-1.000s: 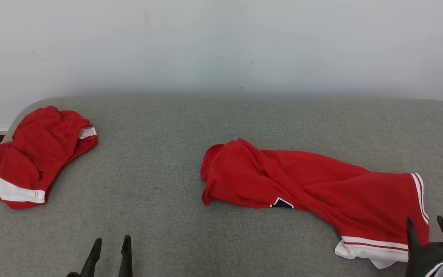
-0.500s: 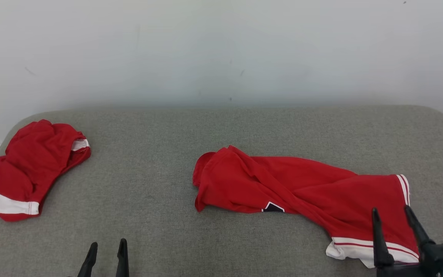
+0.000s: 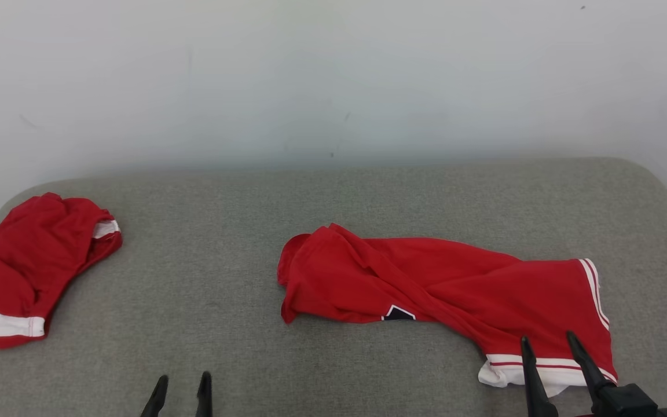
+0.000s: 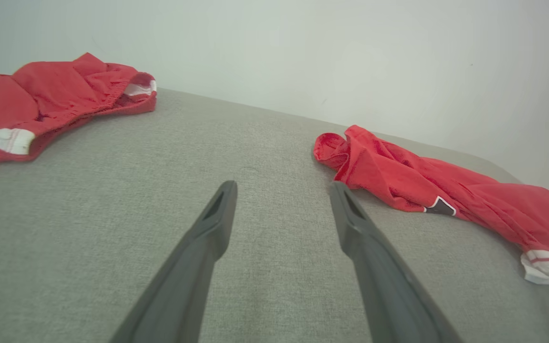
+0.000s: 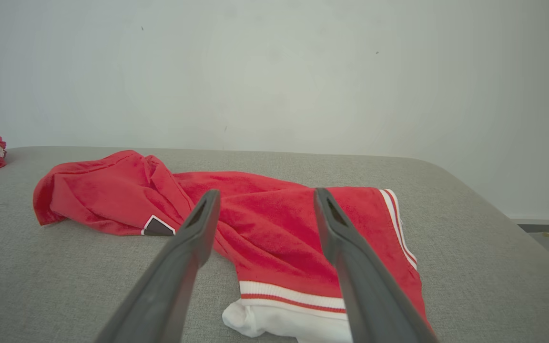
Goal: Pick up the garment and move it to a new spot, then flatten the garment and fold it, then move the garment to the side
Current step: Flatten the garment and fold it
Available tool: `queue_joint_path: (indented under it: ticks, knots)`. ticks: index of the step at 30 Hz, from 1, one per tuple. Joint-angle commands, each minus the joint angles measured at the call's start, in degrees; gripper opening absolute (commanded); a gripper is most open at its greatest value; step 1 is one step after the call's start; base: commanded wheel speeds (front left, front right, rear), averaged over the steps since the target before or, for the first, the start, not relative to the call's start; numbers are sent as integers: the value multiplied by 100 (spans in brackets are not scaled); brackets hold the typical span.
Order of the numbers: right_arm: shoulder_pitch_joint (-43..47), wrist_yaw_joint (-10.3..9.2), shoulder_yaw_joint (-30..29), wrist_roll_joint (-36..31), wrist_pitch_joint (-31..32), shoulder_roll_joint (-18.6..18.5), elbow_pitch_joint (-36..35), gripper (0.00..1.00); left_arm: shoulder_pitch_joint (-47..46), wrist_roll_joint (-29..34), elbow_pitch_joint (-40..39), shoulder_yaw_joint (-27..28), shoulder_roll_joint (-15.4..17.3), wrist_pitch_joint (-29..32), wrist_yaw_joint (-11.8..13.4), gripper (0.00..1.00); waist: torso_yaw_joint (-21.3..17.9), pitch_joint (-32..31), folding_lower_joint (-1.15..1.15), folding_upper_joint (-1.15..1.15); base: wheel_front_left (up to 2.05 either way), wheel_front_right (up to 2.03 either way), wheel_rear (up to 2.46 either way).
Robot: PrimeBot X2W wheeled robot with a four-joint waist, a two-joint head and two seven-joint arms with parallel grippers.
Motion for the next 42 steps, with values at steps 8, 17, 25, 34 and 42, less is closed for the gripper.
queue_joint_path:
  ticks: [8, 17, 25, 34, 42]
  knots:
    - [-152, 3, 292, 57, -31, 32, 101, 100, -1625, 48, 796, -568, 43, 962, -100, 100, -407, 279, 1, 0, 0, 0, 0]
    - [-415, 3, 767, 150, -34, 41, 162, 100, -3328, -400, 2048, -826, 4, 2052, 128, 100, -1070, 742, 1, 0, 0, 0, 0]
    - [-734, 3, 1166, 276, -81, 52, 264, 100, -4632, -463, 2982, -1132, 77, 2755, 549, 100, -1752, 1240, 1, 0, 0, 0, 0]
    - [-1084, 3, 1410, 405, -150, 87, 306, 100, -5819, -35, 3674, -1367, 622, 2968, 563, 100, -2204, 1987, 1, 0, 0, 0, 0]
    - [-1163, 3, 1324, 368, -157, 92, 211, 100, -6246, -7, 4228, -1502, 659, 3607, 599, 100, -2114, 2178, 1, 0, 0, 0, 0]
